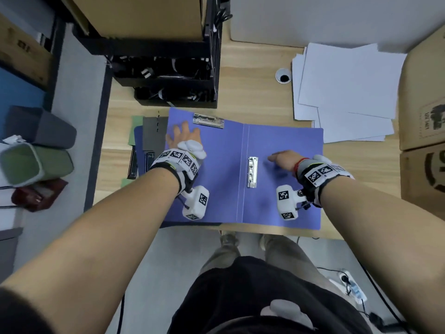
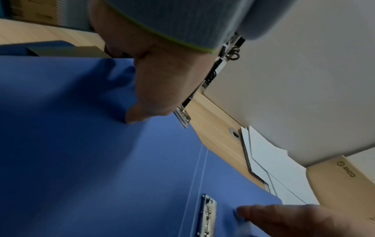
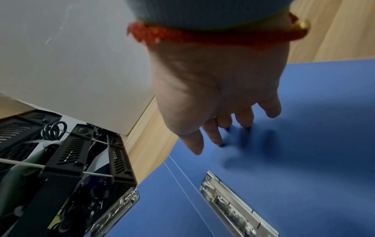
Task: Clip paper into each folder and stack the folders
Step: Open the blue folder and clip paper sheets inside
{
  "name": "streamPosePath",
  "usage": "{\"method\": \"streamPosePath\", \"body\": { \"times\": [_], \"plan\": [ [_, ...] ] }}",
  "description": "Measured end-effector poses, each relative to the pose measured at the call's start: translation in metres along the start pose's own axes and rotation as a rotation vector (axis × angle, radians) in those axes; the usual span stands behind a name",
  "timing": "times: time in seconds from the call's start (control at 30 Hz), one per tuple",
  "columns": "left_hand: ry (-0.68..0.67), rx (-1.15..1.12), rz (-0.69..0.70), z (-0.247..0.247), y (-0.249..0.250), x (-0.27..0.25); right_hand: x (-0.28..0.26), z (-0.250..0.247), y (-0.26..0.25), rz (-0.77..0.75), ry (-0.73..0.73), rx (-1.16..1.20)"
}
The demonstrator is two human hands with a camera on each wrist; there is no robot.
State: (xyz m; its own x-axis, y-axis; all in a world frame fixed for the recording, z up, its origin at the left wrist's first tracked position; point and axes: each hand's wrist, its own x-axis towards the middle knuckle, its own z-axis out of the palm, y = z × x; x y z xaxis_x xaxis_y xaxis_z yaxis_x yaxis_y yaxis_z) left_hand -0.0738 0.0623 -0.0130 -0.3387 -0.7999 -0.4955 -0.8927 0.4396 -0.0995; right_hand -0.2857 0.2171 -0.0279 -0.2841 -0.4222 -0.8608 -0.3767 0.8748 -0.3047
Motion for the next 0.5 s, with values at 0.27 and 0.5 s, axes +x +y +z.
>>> {"method": "streamPosePath", "body": {
  "times": [0.27,0.5],
  "plan": [
    [-0.006,-0.112,0.260,-0.039,0.095,0.022,0.012,-0.065,0.031,0.054,0.153,0.670],
    [-0.086,-0.231,0.380,-0.059,0.227,0.039,0.037,-0.175,0.084,0.160,0.214,1.297]
  ]
}}
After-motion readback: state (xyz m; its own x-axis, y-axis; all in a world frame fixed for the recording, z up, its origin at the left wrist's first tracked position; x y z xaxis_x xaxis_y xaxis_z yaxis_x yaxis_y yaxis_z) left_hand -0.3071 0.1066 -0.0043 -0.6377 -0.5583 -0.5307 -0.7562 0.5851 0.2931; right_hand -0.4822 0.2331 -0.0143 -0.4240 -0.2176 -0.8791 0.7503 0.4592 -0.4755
